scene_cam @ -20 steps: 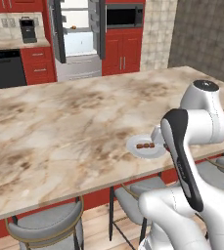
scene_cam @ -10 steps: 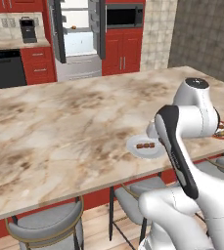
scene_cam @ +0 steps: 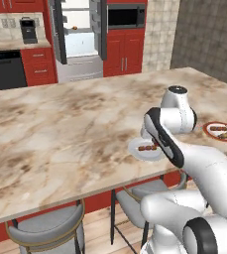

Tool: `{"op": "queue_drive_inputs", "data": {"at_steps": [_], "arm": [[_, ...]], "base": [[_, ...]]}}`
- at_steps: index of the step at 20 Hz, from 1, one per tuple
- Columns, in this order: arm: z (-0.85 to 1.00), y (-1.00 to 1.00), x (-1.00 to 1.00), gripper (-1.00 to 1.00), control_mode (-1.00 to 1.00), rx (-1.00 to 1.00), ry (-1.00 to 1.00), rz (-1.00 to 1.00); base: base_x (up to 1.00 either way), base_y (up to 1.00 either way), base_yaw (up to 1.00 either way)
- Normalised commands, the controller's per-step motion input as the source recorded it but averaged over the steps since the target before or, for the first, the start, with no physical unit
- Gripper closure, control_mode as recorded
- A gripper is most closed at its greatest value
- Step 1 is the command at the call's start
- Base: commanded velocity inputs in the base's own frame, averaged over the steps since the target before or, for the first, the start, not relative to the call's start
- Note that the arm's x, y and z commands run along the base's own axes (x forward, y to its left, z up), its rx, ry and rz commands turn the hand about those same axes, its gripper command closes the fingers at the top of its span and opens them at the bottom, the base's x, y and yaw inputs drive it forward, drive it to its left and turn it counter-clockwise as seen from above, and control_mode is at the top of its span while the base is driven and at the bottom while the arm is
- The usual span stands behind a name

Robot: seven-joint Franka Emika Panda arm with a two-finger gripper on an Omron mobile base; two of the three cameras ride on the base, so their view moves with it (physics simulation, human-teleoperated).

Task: Pick up the banana and apple from the fridge and place one fruit on each plate on the dining counter.

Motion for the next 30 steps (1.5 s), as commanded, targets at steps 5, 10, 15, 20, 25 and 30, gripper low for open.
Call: {"op": "queue_drive_inputs", "data": {"at_steps": [5,10,15,20,25,30], "arm": [[-0.53,-0.07,1.0,1.0,-1.0,0.0,0.04,0.0],[-0.49,-0.05,1.0,1.0,-1.0,0.0,0.0,0.0],[-0.21,-0.29,1.0,1.0,-1.0,0.0,0.07,0.0],[-0.26,-0.23,0.89,1.0,-1.0,0.0,0.07,0.0],[-0.52,-0.01,0.5,1.0,-1.0,0.0,0.01,0.0],[-0.4,0.0,0.04,1.0,-1.0,0.0,0.0,0.0]], "base": [[0.0,0.0,0.0],[0.0,0.0,0.0],[0.0,0.0,0.0],[0.0,0.0,0.0],[0.0,0.0,0.0],[0.0,0.0,0.0]]}}
